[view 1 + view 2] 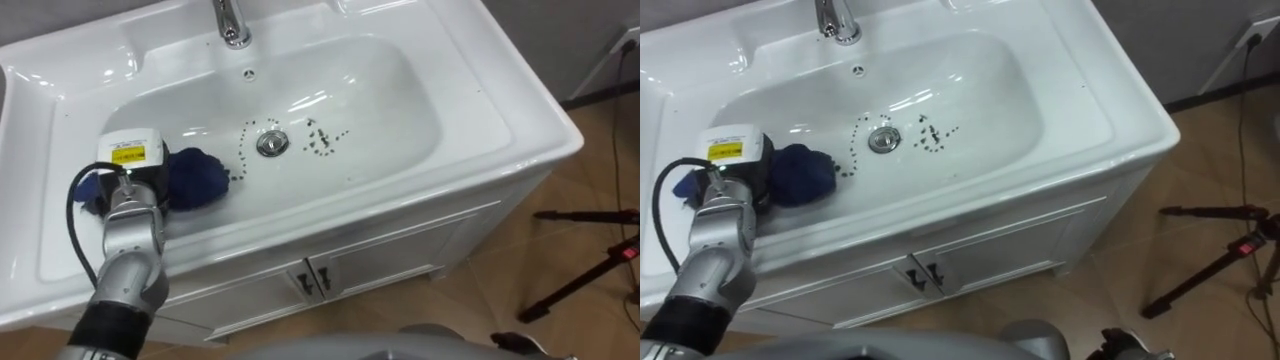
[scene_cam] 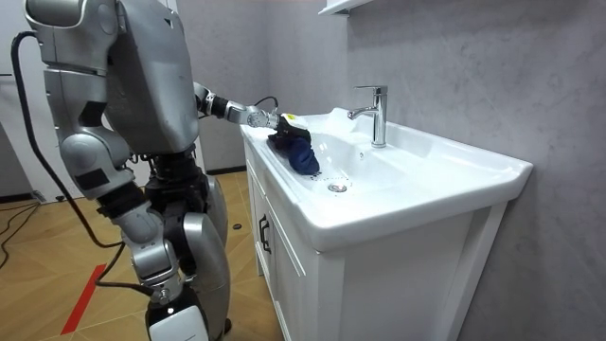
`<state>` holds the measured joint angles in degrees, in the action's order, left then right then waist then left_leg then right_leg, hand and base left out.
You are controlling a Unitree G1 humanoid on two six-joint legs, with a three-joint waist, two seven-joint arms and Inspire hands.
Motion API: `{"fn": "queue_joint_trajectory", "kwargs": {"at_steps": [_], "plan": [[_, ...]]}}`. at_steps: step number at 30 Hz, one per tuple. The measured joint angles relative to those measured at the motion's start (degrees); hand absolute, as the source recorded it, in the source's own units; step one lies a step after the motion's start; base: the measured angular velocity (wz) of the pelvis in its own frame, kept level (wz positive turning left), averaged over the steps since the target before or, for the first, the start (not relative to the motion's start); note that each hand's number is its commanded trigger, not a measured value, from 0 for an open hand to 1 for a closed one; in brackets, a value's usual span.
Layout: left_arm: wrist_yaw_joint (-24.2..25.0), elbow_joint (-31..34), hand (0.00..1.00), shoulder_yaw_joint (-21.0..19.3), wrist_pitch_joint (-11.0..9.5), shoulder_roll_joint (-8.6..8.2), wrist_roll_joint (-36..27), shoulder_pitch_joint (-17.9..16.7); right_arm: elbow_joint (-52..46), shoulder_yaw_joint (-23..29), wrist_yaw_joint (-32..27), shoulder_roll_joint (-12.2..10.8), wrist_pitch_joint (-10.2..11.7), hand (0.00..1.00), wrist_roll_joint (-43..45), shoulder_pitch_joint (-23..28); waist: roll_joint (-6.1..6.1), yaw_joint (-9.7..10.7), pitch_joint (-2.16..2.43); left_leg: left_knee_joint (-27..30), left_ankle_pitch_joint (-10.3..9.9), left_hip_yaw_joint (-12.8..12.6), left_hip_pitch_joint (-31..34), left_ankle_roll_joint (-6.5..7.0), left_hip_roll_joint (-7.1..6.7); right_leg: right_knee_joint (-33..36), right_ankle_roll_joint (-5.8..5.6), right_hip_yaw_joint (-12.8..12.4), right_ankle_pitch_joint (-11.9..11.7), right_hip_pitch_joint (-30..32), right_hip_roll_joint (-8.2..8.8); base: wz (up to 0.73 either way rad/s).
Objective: Wipe basin
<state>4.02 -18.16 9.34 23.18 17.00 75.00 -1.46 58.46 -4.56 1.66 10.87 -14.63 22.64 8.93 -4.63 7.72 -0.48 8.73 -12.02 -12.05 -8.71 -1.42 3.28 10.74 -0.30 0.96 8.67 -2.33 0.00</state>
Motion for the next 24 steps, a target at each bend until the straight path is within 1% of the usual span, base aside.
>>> {"fn": "queue_joint_trajectory", "kwargs": {"at_steps": [3,8,12,14,17,20,22,24], "plan": [[0.78,-0.01,1.0,0.02,0.6,-0.43,0.11,-0.01,0.0,-0.55,-0.35,-0.05,-0.39,0.0,-0.02,-0.01,0.28,-0.03,-0.16,0.05,0.0,-0.05,-0.1,0.0,0.0,-0.05,0.01,-0.01,0.02,-0.6,0.01,0.0],[1.43,0.0,1.0,0.02,0.66,-0.65,0.36,-0.08,0.58,-0.55,-0.84,-0.18,-0.36,0.0,-0.45,-0.76,0.52,-0.11,-0.17,0.23,0.0,-0.03,-0.25,0.0,0.01,-0.09,0.04,-0.02,0.13,-0.57,0.02,0.0],[2.3,0.05,1.0,0.02,1.08,-0.82,1.12,-0.39,1.56,-0.57,-1.6,-0.18,-0.39,0.0,-2.1,-1.27,0.85,-0.26,0.01,0.28,0.0,-0.48,-0.99,0.0,0.03,-0.02,0.07,-0.68,0.18,-0.68,-0.09,-0.08],[2.33,0.08,1.0,0.02,1.53,-1.42,2.5,-1.01,1.4,-0.56,-1.72,-0.19,-0.46,0.0,-2.17,-1.02,1.06,-0.26,0.17,0.28,0.0,-0.62,-1.1,0.0,0.03,0.06,0.08,-0.73,0.16,-0.69,-0.09,-0.02],[1.17,-1.35,1.0,0.01,1.67,-2.4,3.51,-1.13,1.43,-0.47,-2.84,-0.19,-0.36,0.0,-2.34,-0.91,1.13,-0.12,0.2,0.24,0.0,-0.79,-1.85,0.0,0.03,0.07,0.08,-0.73,0.15,-1.34,-0.08,-0.01],[1.22,-1.69,1.0,0.02,1.69,-3.2,3.49,-1.22,1.43,-0.52,-3.66,-0.36,-0.27,0.0,-2.32,-0.55,1.05,-0.1,0.27,0.33,-0.01,-1.04,-2.18,0.0,0.04,0.08,0.1,-0.78,0.17,-1.65,-0.04,0.0],[1.2,-1.94,1.0,0.11,1.71,-3.59,3.49,-1.21,1.43,-0.52,-3.64,-0.5,-0.3,0.0,-2.14,-0.14,1.05,0.0,0.27,0.33,-0.01,-1.03,-2.2,0.0,0.05,0.19,0.11,-0.85,0.17,-1.62,-0.07,0.0],[1.18,-2.15,1.0,0.74,1.91,-3.59,3.35,-1.16,1.46,-0.55,-3.6,-0.51,-0.34,0.0,-1.94,0.3,1.05,0.43,0.27,0.42,-0.01,-0.9,-1.98,0.0,0.02,0.27,0.08,-0.82,0.18,-1.59,-0.01,0.05]]}}
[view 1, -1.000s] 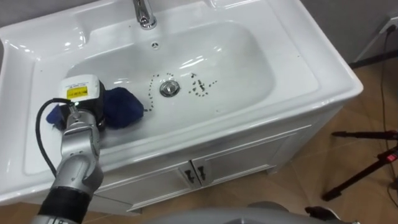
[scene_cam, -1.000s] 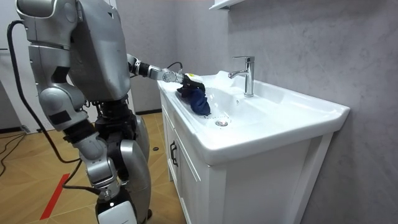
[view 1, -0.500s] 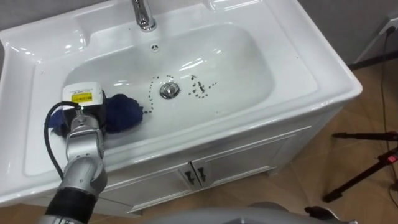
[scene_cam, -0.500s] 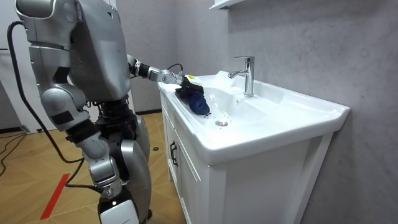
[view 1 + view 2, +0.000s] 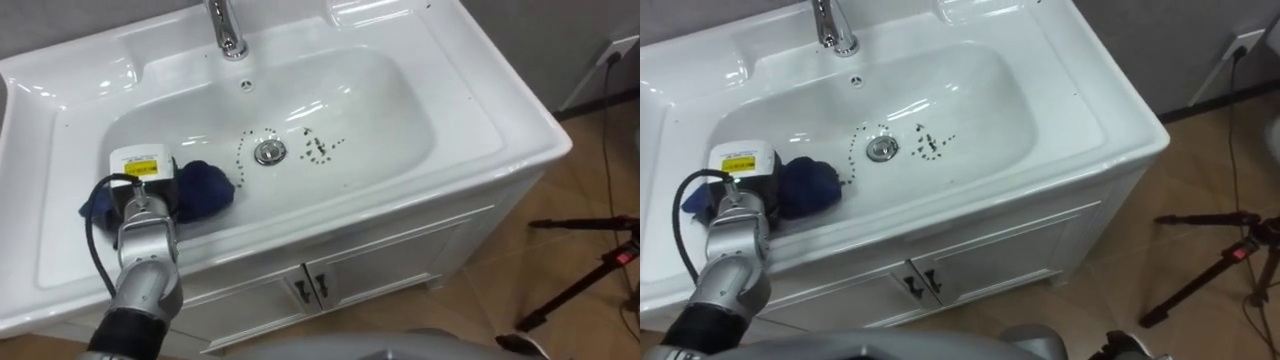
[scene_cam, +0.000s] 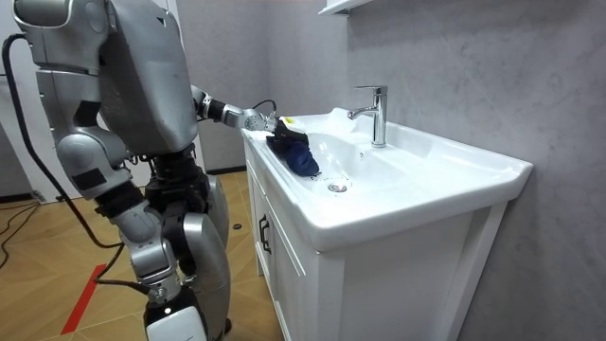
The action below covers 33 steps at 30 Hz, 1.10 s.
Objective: Wipe basin
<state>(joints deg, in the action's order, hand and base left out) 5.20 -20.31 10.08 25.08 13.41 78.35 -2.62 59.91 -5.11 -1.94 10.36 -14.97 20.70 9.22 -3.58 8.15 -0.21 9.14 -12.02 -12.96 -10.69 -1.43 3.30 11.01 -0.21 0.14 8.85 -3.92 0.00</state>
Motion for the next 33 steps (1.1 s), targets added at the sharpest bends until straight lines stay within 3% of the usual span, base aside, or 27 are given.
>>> {"fn": "queue_joint_trajectory", "kwargs": {"at_steps": [5,10,18,23,29,33], "plan": [[-0.76,-2.3,1.0,2.51,0.13,0.0,-0.28,2.2,-0.17,0.0,-0.13,0.04,-0.04,0.0,-2.3,0.09,-0.3,1.16,0.04,-0.19,-0.56,0.34,1.9,0.28,0.03,1.05,-0.24,0.35,0.13,2.17,-0.02,0.04],[-0.83,-7.8,1.0,3.15,0.39,0.02,-5.84,7.1,0.0,0.16,-1.65,0.04,-0.09,0.0,-2.5,-0.16,-0.69,2.74,0.11,0.26,-0.63,0.25,3.35,0.4,-0.06,1.66,-0.26,0.21,-0.21,3.17,0.14,-0.02],[-3.21,-17.62,1.0,3.23,-0.26,-1.34,-11.61,14.95,0.7,0.15,-3.21,0.42,-0.02,0.0,-4.69,-0.49,-0.91,4.22,0.06,0.38,-0.59,-0.03,4.11,0.39,-0.1,2.13,-0.24,0.24,-0.09,4.3,0.21,-0.01],[-4.53,-21.76,1.0,3.26,-0.44,-2.23,-15.9,19.45,2.61,0.15,-3.58,0.35,-0.02,0.0,-6.94,-2.17,0.47,5.92,-0.54,0.53,-0.49,-0.81,4.11,0.53,-0.47,2.86,-0.59,0.03,0.88,5.16,0.75,-0.01],[-6.49,-21.75,1.0,3.64,-0.79,-4.45,-18.2,20.8,3.14,0.16,-4.24,-0.64,-0.08,0.0,-6.95,-3.31,2.31,6.63,-0.46,0.6,-0.49,-0.82,4.08,0.54,-0.74,2.73,-0.8,-0.02,0.97,5.07,0.98,0.0],[-7.66,-21.76,1.0,4.33,-0.82,-5.3,-21.21,21.16,4.45,0.1,-5.29,-1.15,-0.08,0.0,-7.93,-4.1,2.24,7.21,-0.38,0.45,-0.49,-0.81,4.08,0.54,-0.83,2.32,-0.89,-0.01,0.91,5.02,1.03,0.0]]}}
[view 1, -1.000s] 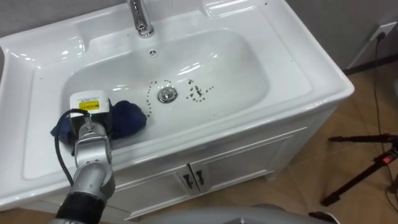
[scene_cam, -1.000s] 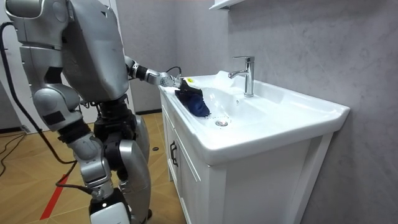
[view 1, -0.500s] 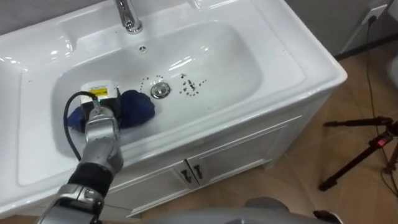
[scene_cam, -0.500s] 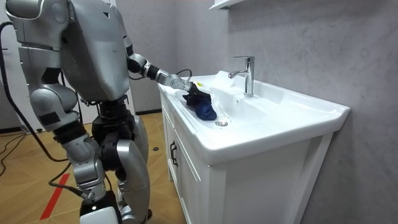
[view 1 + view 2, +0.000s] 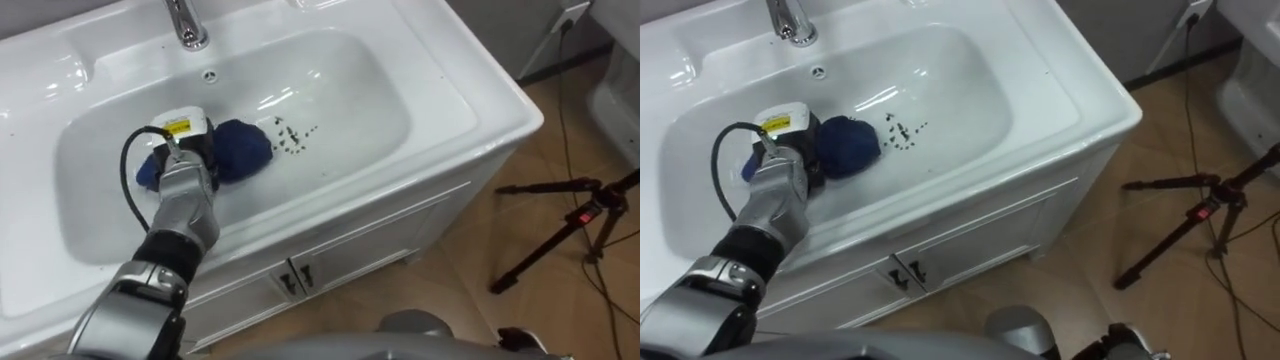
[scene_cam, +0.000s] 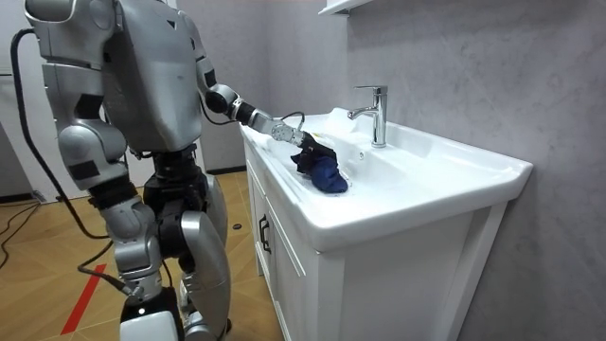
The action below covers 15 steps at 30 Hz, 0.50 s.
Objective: Wipe basin
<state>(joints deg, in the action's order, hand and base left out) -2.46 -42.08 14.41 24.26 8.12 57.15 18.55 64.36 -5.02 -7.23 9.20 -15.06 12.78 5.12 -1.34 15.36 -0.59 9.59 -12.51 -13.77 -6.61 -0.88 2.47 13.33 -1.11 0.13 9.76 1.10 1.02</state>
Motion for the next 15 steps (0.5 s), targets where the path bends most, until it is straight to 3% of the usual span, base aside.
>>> {"fn": "queue_joint_trajectory", "kwargs": {"at_steps": [4,8,12,15], "plan": [[-0.87,-0.63,1.0,1.59,-0.44,-0.28,-5.4,1.12,2.13,-0.03,-1.21,-0.01,0.1,0.0,-3.09,0.09,-1.13,0.37,0.16,-0.23,0.0,-0.05,0.0,0.0,-0.04,-0.89,-0.09,0.0,-0.44,-0.32,0.01,-0.01],[-0.5,-0.58,1.0,1.57,-0.94,-0.23,-5.93,1.26,3.25,0.1,-1.31,0.32,0.11,0.0,-3.28,0.91,-2.02,1.46,-0.05,-0.22,0.0,-0.16,0.08,0.0,-0.02,-0.73,-0.07,-0.14,-0.41,-0.14,0.01,-0.01],[0.28,-0.61,1.0,1.48,-1.44,-0.26,-6.64,1.71,3.22,0.27,-1.26,0.5,0.64,0.0,-3.35,1.91,-2.01,2.44,-0.12,-0.19,0.0,-0.39,0.05,0.0,0.03,-0.61,-0.03,-0.24,-0.31,-0.1,0.02,0.0],[0.51,-0.56,1.0,1.55,-3.15,-0.41,-8.59,2.02,4.82,0.67,-1.26,0.58,1.42,0.0,-3.53,1.71,-1.94,3.25,-0.18,-0.18,0.0,-0.54,-0.07,0.0,0.0,-0.55,-0.03,-0.6,-0.31,-0.09,0.02,-0.02]]}}
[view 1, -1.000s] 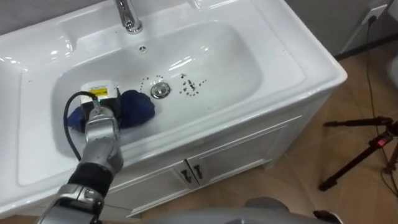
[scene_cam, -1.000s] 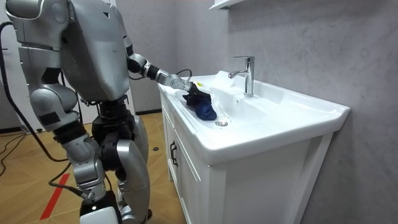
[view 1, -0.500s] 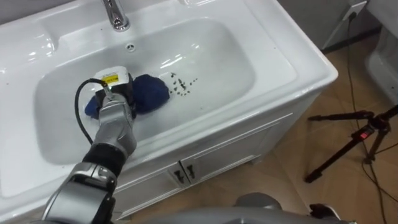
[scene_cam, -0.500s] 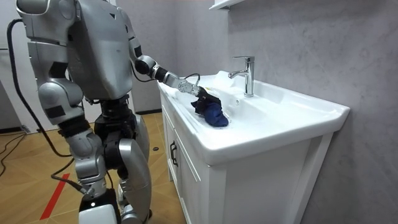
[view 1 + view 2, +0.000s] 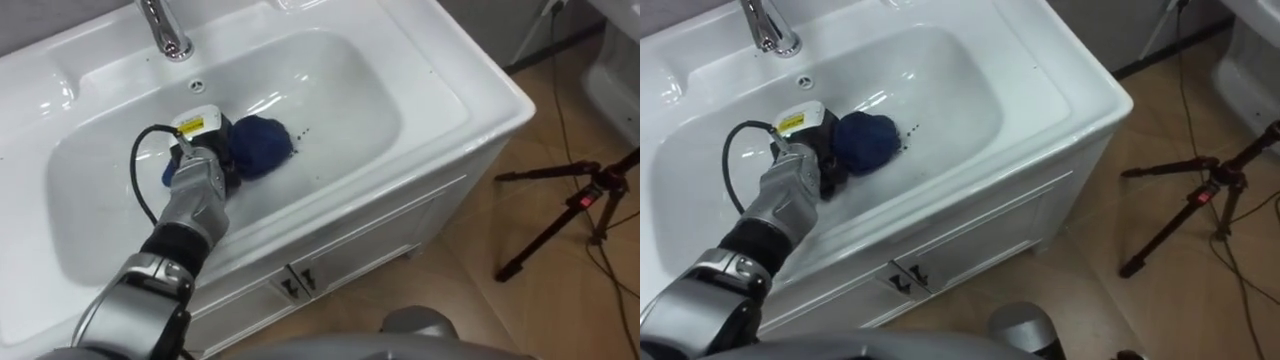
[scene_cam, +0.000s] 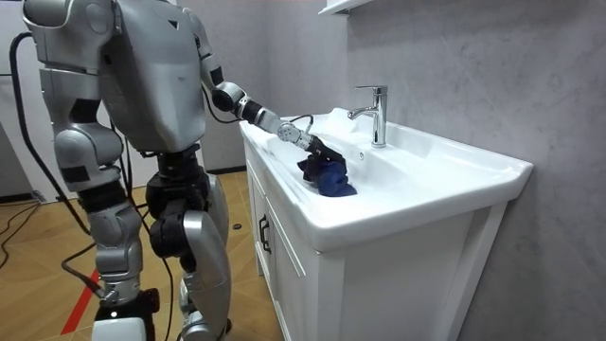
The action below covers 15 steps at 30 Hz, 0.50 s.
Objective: Wipe basin
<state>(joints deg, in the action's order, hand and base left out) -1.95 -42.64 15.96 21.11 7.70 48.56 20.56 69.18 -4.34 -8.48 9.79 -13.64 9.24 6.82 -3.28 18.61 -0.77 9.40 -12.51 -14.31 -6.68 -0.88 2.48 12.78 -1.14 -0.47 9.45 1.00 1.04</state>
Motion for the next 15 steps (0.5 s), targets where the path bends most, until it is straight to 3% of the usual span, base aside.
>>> {"fn": "queue_joint_trajectory", "kwargs": {"at_steps": [4,8,10,15], "plan": [[-0.19,-0.04,1.0,0.1,-2.2,-0.28,-1.88,0.67,0.89,-0.05,0.55,0.11,0.7,0.0,-0.24,-0.28,-0.05,0.14,-0.21,0.06,0.0,-1.02,0.01,0.0,-0.03,0.66,-0.05,-1.08,0.0,0.76,-0.2,-0.13],[-0.25,-0.13,1.0,2.29,-2.89,-1.44,-4.05,3.16,2.57,-0.03,0.96,0.14,1.09,0.0,-1.02,-0.62,-0.12,0.65,-0.61,0.04,-0.01,-1.42,0.16,0.02,-0.13,0.82,-0.23,-1.83,-0.06,1.28,-0.26,-0.08],[-0.3,-0.1,1.0,2.64,-3.26,-2.37,-4.26,4.14,2.98,0.0,1.03,0.09,1.13,0.0,-1.57,-1.23,-0.67,1.62,-0.39,-0.03,-0.02,-1.39,0.31,0.04,-0.15,0.71,-0.25,-1.78,-0.07,1.31,-0.21,0.0],[-0.52,1.99,1.0,5.19,-4.1,-2.51,-6.41,7.35,3.27,0.08,1.37,0.7,1.18,0.0,-1.76,-1.66,-1.99,2.95,-0.17,-0.49,-0.03,-1.51,0.46,0.04,-0.16,-0.13,-0.33,-1.94,-0.58,1.38,-0.37,-0.05]]}}
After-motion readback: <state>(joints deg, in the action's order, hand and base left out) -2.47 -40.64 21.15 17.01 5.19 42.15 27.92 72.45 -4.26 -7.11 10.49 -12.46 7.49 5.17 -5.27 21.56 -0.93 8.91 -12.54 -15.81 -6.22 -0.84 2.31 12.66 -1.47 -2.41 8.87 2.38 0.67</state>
